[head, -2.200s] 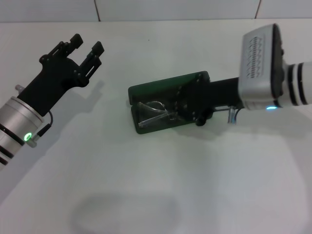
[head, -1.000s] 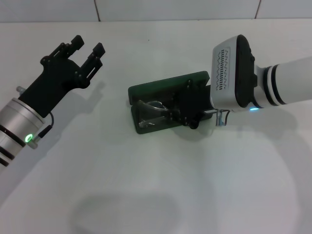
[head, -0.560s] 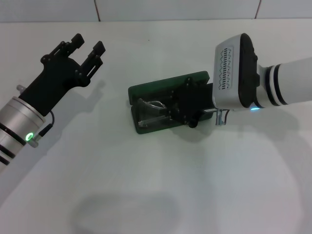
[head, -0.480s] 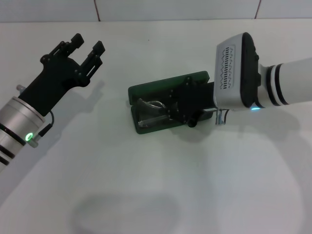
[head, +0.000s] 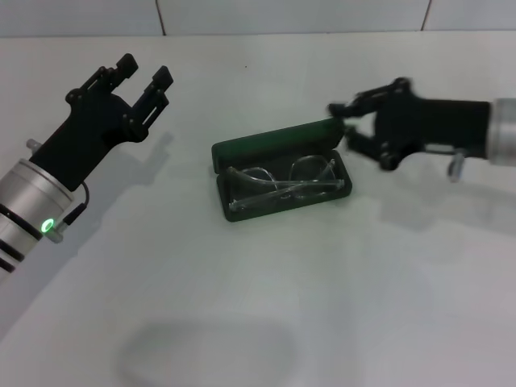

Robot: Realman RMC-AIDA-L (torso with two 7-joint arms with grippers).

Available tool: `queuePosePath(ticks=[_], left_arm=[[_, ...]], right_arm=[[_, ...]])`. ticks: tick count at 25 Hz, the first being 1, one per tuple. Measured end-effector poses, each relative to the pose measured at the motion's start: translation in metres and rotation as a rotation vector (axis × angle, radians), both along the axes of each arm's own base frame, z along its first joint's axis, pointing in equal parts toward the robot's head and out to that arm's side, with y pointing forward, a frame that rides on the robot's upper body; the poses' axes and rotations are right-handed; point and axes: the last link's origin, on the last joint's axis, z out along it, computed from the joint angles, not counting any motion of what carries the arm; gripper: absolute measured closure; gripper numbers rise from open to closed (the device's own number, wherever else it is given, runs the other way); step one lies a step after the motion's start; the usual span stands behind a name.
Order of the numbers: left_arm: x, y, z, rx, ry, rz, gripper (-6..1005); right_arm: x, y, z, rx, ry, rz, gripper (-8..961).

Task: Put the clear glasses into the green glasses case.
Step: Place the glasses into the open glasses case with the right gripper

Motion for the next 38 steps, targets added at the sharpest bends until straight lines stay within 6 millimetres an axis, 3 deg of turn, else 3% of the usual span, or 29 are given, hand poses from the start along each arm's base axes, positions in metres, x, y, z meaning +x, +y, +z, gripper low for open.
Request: queuePosePath(ticks=[8,13,20,24,29,38], left_arm=[[0.003,0.003,0.000,0.000,0.002,-0.008,422],[0.008,0.009,-0.004,-0.018,0.016,-0.016,423],[0.018,0.031,-0.028,-0.221,0.036,0.054,423],[0.036,0.045,-0.045,-0.358,0.102,0.049,423],[0.054,0.060,-0.062,-0.459,0.224,0.052,423],[0.061,0.055,-0.071,-0.546,0.283,0.016,423]], right_arm=[[0.034,-0.001,0.013,0.224,0.177,-0.073,699],[0.037,0.007,0.015,0.251,0.177,-0.122,697],[0.046,0.025,0.042,0.342,0.293,-0.280,693],[0.047,0.026,0.047,0.367,0.330,-0.295,447],[0.046,0.026,0.045,0.363,0.333,-0.294,241],[0.052,0.022,0.042,0.352,0.338,-0.320,185]])
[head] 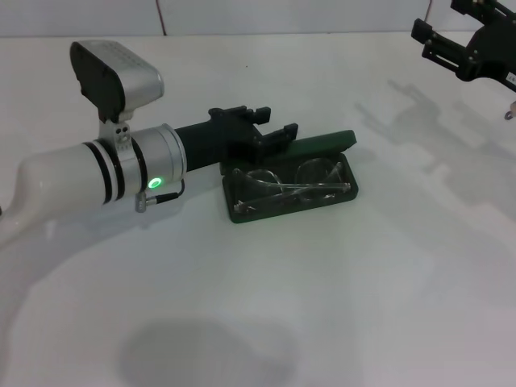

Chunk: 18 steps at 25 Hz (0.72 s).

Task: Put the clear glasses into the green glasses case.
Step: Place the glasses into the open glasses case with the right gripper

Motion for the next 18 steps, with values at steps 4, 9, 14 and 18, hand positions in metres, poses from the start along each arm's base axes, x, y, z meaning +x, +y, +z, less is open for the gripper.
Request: queuePosePath(ticks=[4,9,14,18], left_arm=[[-0.003,-0.007,-0.003,-0.027,0.008,-0.006,423],[-0.008,-0.017,0.001,-0.033,-0.015,-0.026,423],[-0.012,-0.023,0.006,-0.013,-0.021,-0.036,423],[-0.013,-0.023,0.008,0.001,-0.032,-0.027,423]], right_arm=[[0.000,-0.001,0.000,-0.002,0.006,0.005,185],[0.000,-0.003,0.000,-0.004,0.012,0.013,187],[-0.002,-0.003,-0.001,-0.009,0.010,0.019,202],[-0.004,-0.002,-0.001,-0.011,0.009,0.024,221]])
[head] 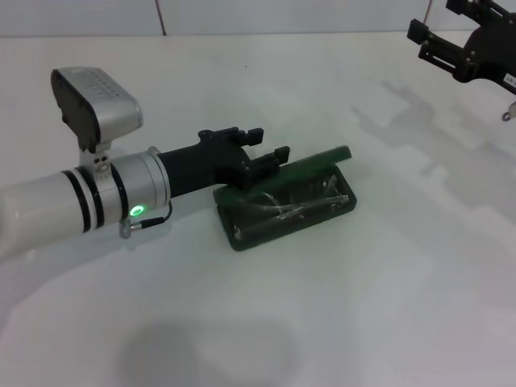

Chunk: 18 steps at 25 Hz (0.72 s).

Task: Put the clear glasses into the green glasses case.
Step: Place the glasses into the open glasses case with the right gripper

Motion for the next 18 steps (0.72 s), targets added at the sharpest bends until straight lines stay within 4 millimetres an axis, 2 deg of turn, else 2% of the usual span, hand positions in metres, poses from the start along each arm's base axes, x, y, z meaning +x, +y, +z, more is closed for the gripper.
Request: queuePosePath(ticks=[6,11,14,18], left_arm=[[0.003,0.005,0.007,0.053,-0.060,0.025,423],[0.001,0.004,0.025,0.167,-0.171,0.021,423],[-0.006,-0.004,0.039,0.232,-0.225,0.001,423],[-0.015,-0.012,0.050,0.280,-0.265,0.003,423]], right_arm=[[-0.004,-0.002,-0.009,-0.038,-0.029,0.024,251],[-0.013,-0.009,-0.024,-0.124,-0.112,0.097,275],[-0.026,-0.021,-0.036,-0.270,-0.241,0.208,290],[-0.037,-0.032,-0.043,-0.431,-0.378,0.268,310]])
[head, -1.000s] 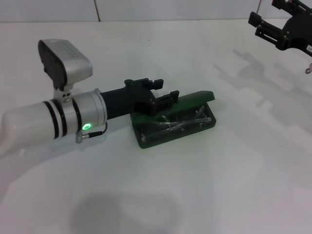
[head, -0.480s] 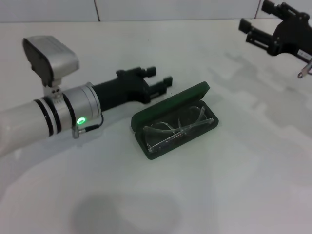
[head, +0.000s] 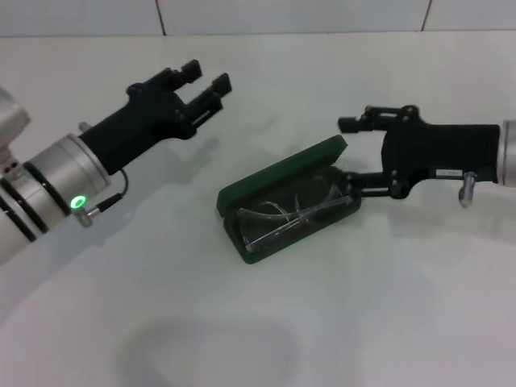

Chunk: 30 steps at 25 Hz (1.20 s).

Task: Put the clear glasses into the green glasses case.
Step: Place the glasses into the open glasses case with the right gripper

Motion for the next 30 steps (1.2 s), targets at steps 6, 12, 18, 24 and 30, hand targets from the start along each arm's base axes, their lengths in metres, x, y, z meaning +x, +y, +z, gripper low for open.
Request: queuePosePath(ticks=[6,12,18,24,30], left_arm=[[-0.010,-0.004,0.005,0.025,-0.013,0.032,423],[-0.013,-0.006,0.004,0.030,-0.003,0.035,424],[-0.013,-0.005,0.002,0.025,0.000,0.037,424],[-0.015,-0.008,0.007,0.039,-0.028,0.039,424],[-0.017,-0.009,0.007,0.040,-0.023,0.043,424]], right_arm=[[-0.023,0.003,-0.011,-0.075,-0.090,0.042,339],[-0.042,0.008,-0.026,-0.137,-0.173,0.098,452],[-0.055,0.015,-0.048,-0.176,-0.337,0.115,705],[-0.066,0.020,-0.057,-0.171,-0.432,0.123,826],[-0.078,0.023,-0.064,-0.187,-0.524,0.133,841]])
